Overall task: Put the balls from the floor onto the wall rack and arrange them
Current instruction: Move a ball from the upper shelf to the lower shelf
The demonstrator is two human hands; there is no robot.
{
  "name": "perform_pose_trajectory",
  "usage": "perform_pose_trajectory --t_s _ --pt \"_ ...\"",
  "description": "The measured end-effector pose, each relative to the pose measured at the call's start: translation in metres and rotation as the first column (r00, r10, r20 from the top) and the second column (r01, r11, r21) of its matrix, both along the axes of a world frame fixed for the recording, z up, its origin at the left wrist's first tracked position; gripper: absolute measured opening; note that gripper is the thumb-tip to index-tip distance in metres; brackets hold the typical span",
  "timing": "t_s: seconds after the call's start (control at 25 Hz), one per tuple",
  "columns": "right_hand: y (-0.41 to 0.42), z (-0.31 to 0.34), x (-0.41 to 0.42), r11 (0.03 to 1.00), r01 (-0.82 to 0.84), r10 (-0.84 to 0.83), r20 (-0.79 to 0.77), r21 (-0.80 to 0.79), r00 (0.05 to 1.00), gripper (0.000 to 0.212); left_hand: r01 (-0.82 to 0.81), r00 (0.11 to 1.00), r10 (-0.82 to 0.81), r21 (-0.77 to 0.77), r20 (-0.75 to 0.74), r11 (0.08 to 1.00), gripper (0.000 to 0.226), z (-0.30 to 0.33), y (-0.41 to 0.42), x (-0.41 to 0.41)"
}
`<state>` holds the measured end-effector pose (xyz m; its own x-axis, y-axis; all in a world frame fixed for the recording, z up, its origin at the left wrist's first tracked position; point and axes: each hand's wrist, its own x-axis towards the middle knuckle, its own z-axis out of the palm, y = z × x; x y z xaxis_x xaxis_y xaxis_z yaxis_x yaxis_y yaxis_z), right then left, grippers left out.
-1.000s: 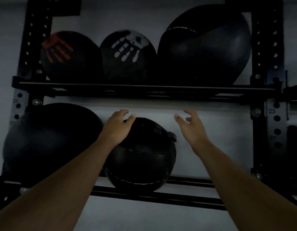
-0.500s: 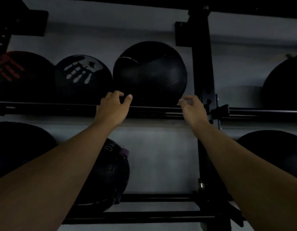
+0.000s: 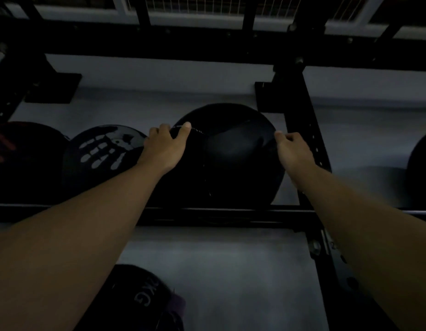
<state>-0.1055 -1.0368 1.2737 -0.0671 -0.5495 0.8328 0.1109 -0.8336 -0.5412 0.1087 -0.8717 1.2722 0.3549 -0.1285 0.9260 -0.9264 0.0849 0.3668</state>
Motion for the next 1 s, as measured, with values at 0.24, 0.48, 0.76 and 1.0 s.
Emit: perform_pose_trajectory --t_s 0.24,0.48,0.76,1.0 --pt "-0.046 0.033 0.025 0.976 -0.211 0.208 0.055 0.056 0.977 0.089 0.241 0.969 -0.240 0.012 -0.061 0.971 0.116 0.048 -0.027 0.022" --pt "-0.091 0.044 0.041 0.862 -0.506 0.505 0.111 -0.023 0.856 0.100 0.382 0.918 -0.390 -0.102 -0.070 0.918 0.130 0.062 -0.051 0.043" --pt "-0.112 0.049 0.048 0.793 -0.608 0.601 0.127 0.028 0.789 0.087 0.433 0.874 -0.474 -0.268 -0.108 0.861 0.121 0.064 -0.060 0.053" --pt "-0.098 0.038 0.039 0.747 -0.664 0.664 0.089 -0.030 0.743 0.070 0.530 0.817 -0.560 -0.206 -0.134 0.823 0.107 0.048 -0.045 0.045"
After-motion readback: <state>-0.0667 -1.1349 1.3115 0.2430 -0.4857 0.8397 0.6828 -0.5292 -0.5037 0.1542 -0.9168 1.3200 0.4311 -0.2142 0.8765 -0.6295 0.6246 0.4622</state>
